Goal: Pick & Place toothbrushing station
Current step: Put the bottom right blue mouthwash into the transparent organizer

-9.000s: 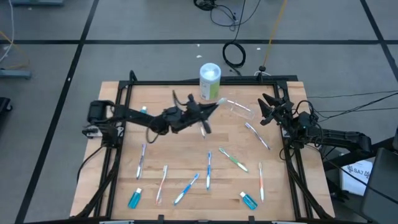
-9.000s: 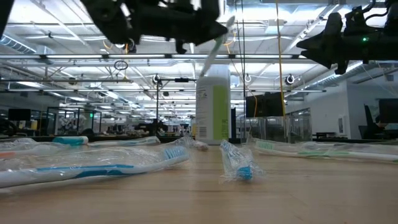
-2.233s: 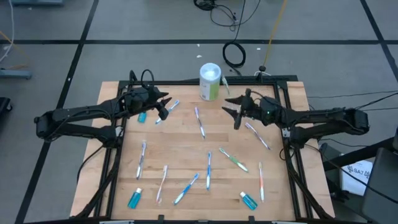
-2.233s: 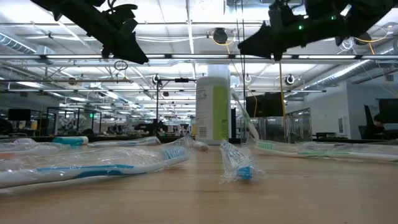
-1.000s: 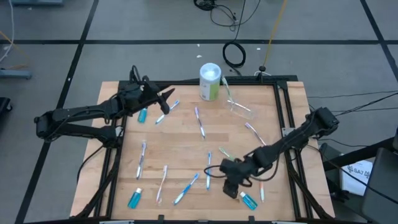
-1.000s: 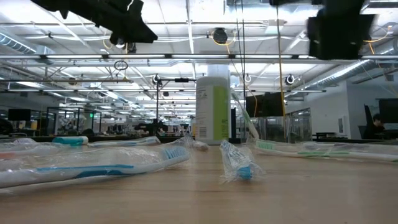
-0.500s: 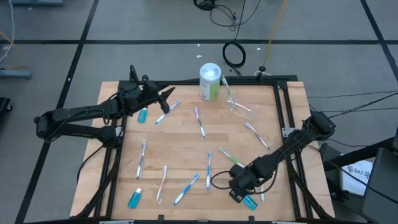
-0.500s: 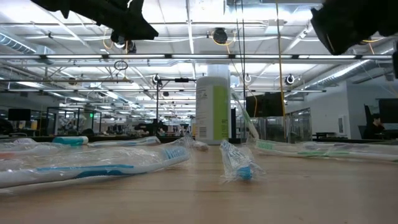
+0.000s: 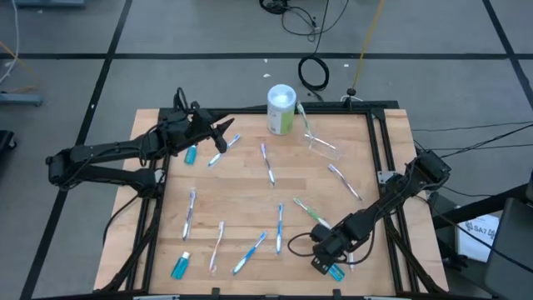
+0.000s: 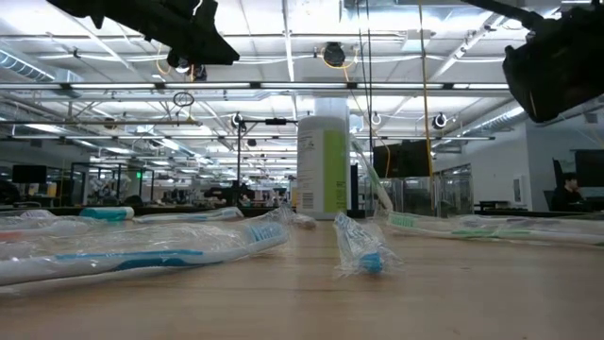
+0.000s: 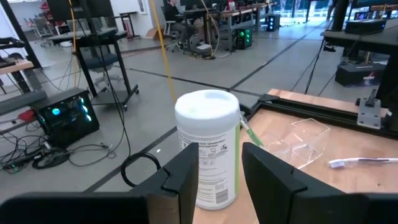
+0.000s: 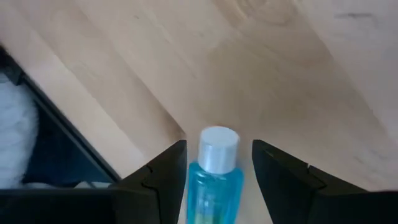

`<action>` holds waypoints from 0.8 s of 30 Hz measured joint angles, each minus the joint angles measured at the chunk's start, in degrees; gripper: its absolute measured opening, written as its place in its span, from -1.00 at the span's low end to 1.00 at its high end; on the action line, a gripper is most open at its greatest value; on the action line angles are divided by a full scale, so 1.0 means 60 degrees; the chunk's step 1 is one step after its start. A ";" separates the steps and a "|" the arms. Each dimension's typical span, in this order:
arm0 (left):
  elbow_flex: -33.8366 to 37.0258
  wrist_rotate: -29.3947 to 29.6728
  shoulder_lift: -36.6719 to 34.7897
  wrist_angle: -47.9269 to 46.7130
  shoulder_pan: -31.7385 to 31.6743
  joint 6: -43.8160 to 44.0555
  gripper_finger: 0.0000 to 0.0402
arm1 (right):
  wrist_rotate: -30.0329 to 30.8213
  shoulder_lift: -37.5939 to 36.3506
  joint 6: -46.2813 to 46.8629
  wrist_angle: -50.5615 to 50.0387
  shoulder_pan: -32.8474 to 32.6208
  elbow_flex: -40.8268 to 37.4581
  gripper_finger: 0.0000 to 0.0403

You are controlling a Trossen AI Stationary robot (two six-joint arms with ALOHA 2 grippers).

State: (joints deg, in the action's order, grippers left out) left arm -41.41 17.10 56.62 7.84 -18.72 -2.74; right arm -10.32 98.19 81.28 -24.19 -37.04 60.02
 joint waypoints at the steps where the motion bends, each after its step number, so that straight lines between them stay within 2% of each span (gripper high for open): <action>1: 0.0000 0.0000 0.0000 0.0004 0.0000 0.0001 -0.36 | -0.0006 0.0000 0.0042 0.0186 0.0000 -0.0097 -0.14; 12: 0.0000 0.0000 0.0000 0.0017 0.0001 0.0039 -0.36 | -0.0003 -0.0035 -0.0272 0.1278 -0.0279 -0.0873 -0.14; 18: 0.0000 -0.0001 0.0000 0.0022 0.0004 0.0039 -0.36 | 0.0193 -0.0044 -0.0409 0.1339 -0.0339 -0.0986 -0.15; 24: 0.0000 -0.0003 0.0000 0.0024 0.0004 0.0039 -0.36 | 0.0203 -0.0036 -0.0409 0.1271 -0.0339 -0.0997 -0.36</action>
State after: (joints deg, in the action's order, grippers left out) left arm -41.41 17.09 56.62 7.99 -18.70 -2.50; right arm -9.10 97.97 78.83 -16.57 -39.07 54.04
